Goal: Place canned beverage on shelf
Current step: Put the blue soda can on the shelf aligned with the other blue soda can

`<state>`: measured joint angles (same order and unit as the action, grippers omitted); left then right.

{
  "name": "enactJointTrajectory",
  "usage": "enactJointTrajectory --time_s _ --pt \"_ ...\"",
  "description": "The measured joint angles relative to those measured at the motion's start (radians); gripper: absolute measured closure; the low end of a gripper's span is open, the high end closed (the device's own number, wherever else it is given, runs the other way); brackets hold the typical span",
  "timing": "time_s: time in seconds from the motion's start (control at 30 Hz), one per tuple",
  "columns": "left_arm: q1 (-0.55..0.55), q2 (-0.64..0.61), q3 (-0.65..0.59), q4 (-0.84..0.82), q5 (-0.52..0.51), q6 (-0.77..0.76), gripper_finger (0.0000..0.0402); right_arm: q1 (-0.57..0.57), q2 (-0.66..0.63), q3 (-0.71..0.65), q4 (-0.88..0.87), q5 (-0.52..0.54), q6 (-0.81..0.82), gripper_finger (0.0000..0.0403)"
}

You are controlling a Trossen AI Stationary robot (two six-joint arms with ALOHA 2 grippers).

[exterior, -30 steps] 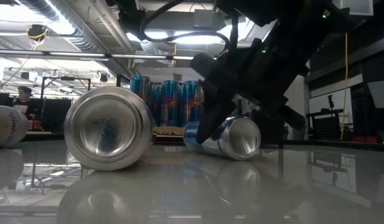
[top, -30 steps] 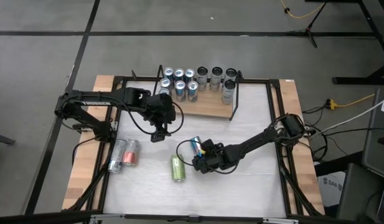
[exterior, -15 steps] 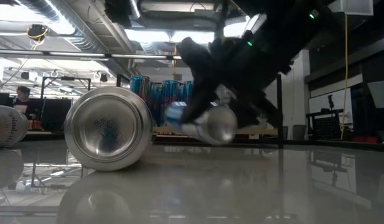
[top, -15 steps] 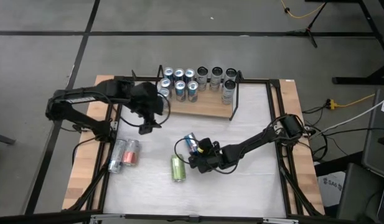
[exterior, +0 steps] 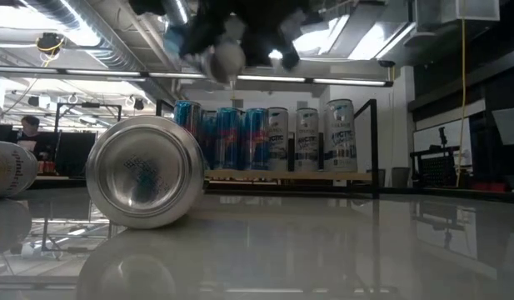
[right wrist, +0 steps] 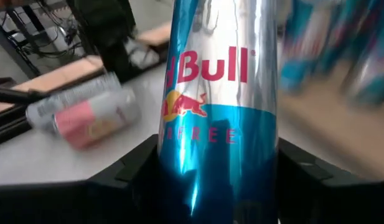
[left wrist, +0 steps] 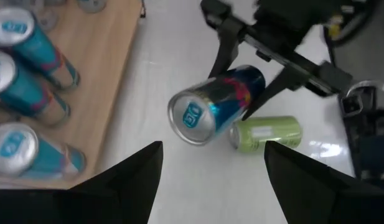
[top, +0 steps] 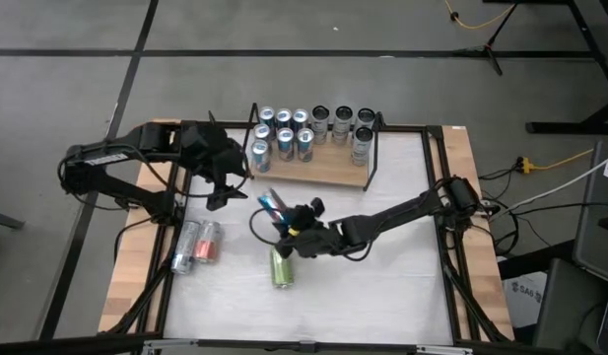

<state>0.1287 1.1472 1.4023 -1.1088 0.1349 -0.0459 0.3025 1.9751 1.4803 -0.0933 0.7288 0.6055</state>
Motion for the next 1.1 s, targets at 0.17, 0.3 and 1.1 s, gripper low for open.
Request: enactJointTrajectory --time_s 0.17,0.3,1.1 --pt "0.0 -0.012 0.0 -0.001 0.002 -0.104 0.0131 -0.005 -0.001 0.084 -0.001 0.085 -0.223 0.0178" --pt "0.0 -0.024 0.0 0.027 0.005 -0.109 0.0131 -0.004 -0.002 0.112 0.009 0.103 -0.349 0.0178" --pt "-0.001 -0.038 0.0 0.057 0.054 -0.101 0.0131 -0.002 -0.002 0.114 0.1 0.128 -0.702 0.0174"
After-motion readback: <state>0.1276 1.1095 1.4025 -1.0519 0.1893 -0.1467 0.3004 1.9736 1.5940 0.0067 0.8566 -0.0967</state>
